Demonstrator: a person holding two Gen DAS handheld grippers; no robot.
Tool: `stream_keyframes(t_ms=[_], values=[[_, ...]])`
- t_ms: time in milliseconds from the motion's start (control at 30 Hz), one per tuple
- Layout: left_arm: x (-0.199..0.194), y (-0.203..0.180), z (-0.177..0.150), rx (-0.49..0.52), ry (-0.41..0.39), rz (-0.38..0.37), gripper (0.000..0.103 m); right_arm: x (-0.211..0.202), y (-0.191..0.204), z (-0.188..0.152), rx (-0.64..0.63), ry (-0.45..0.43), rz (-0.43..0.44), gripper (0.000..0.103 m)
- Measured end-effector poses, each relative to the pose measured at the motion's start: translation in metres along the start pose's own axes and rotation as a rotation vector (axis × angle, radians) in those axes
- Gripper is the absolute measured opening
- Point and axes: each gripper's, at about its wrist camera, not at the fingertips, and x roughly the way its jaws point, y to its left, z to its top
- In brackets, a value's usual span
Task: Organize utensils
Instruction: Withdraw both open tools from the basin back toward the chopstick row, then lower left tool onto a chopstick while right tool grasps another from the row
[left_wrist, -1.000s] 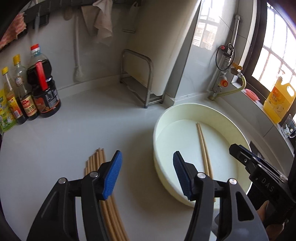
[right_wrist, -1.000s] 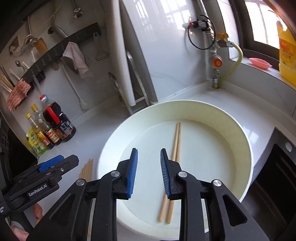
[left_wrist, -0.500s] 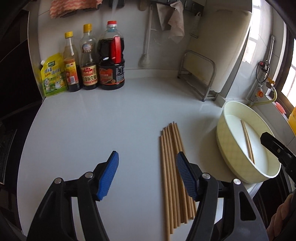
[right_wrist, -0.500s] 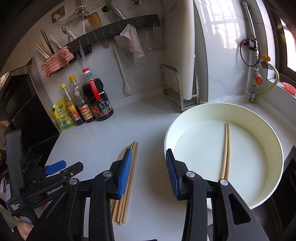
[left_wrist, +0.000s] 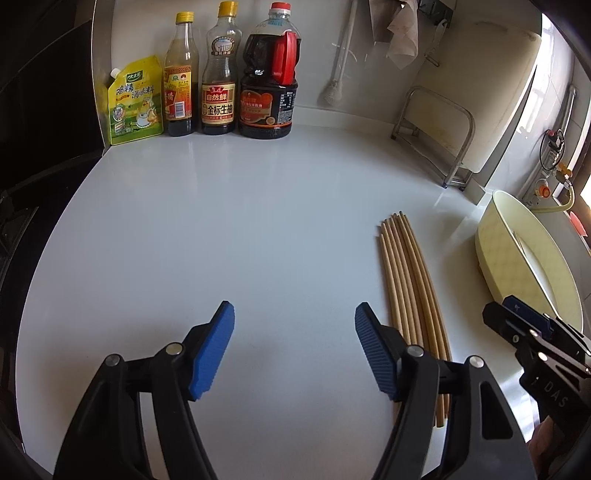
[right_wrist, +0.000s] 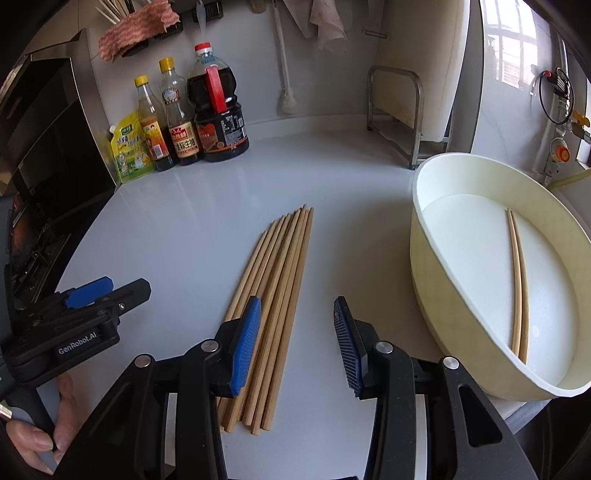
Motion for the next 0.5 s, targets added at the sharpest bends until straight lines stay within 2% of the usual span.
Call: stream_keyframes(t_ms=[167,500], values=[[0.009,-0.004,-0.004,0.02,0.021,-0.02,0.067,0.019,0.004,-0.007,-0.01,0.045,-0.035,0.04],[0.023,-0.013,-0.01,0.046,0.045,-0.03,0.067,0.037,-0.001,-0.015,-0.01,0.081,-0.094,0.039]])
